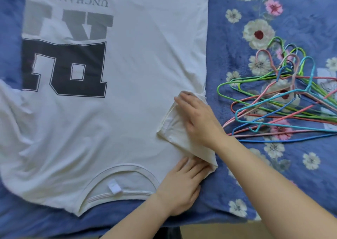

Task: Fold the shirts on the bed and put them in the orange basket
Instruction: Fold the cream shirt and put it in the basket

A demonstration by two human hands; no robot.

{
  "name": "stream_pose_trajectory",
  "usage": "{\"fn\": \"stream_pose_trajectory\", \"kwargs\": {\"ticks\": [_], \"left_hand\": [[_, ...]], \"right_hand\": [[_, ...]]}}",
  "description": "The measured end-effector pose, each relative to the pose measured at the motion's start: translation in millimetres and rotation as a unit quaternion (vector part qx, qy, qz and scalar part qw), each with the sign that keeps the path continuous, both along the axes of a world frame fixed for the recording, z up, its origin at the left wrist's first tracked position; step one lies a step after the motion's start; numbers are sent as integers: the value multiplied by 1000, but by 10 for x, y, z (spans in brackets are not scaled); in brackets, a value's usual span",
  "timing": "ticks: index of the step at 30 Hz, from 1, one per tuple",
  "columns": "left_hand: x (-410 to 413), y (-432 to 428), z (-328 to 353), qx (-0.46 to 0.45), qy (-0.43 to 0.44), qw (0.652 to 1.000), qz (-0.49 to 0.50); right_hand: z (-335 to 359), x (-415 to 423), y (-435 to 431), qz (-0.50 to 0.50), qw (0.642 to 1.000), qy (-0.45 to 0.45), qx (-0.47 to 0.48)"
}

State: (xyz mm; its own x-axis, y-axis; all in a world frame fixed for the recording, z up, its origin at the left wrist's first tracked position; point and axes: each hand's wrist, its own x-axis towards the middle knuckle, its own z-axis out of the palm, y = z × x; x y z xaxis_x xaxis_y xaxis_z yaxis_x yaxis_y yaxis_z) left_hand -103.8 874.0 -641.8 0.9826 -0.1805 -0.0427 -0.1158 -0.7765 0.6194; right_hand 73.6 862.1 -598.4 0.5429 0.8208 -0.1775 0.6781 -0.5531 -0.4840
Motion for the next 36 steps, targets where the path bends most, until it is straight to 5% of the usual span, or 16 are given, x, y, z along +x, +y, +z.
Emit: {"fn": "stream_pose_trajectory", "kwargs": {"ticks": [3,6,10,15,19,25,29,32,34,36], "left_hand": [[45,197,126,-127,-32,976,172],[113,413,207,-87,-68,926,362],[134,649,145,67,14,941,332],[-151,983,232,27,13,917,398],[-638,1640,424,5,-21,814,580],[-1257,2771,555,-154,36,547,822],[-1310,3168,545,-303,81,543,779],[-1312,3360,598,-410,66,487,768],[-1391,3408,657,-411,19,448,794],[-1494,3378,715,-356,-7,449,819]], "right_hand": [[64,58,89,-133,985,52,95],[112,65,55,-187,975,-64,105],[-123,-187,31,-69,986,-146,-41],[-262,-636,164,-58,974,-172,-132],[-190,-1138,575,-30,985,-124,-117],[-139,-1634,1344,36,993,-70,-92],[-225,-1823,1582,49,986,-49,-150],[-293,-1874,1598,44,984,-34,-172],[-283,-1860,1599,41,984,-40,-170],[-272,-1832,1572,49,982,-37,-178]]}}
